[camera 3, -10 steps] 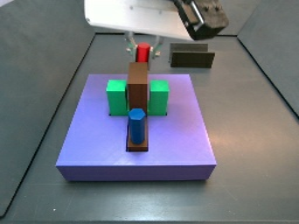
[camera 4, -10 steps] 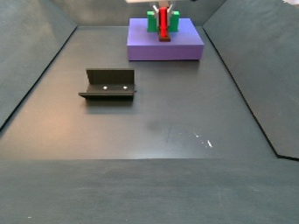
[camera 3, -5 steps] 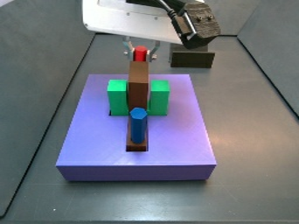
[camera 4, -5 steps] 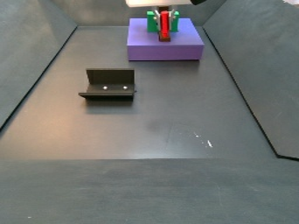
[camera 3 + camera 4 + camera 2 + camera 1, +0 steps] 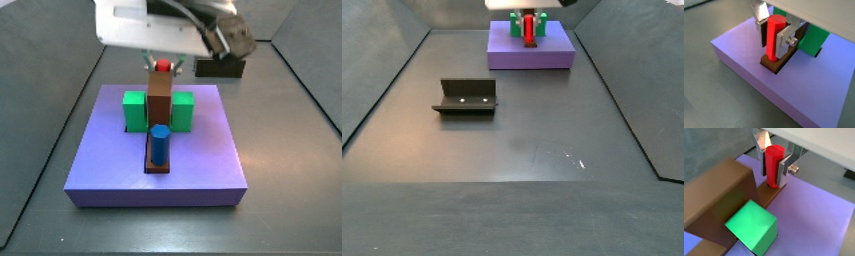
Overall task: Pick up the red object. Move up. Place the red object on the fixture. Regrasp the red object. Move to above the board. Insert the red object.
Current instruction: Insert the red object.
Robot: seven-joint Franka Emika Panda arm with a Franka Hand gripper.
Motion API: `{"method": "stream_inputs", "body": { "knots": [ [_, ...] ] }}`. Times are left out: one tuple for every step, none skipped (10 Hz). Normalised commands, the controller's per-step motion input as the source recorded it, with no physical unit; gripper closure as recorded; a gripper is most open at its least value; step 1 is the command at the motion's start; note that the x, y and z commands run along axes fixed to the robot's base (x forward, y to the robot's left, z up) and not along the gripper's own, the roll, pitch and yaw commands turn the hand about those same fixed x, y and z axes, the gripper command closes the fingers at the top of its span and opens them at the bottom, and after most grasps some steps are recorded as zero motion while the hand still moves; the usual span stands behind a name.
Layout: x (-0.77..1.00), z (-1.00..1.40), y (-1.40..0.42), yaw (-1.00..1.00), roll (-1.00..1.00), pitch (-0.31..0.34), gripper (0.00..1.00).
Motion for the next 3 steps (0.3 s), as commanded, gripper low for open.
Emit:
{"method": "stream_inputs", "body": {
  "knots": [
    [0.34, -0.44, 0.0, 0.0, 0.24, 0.0, 1.0],
    [0.0, 0.0, 0.0, 0.0, -0.01, 0.0, 1.0],
    [0.0, 0.0, 0.0, 0.0, 0.0, 0.0, 1.0]
  ]
}}
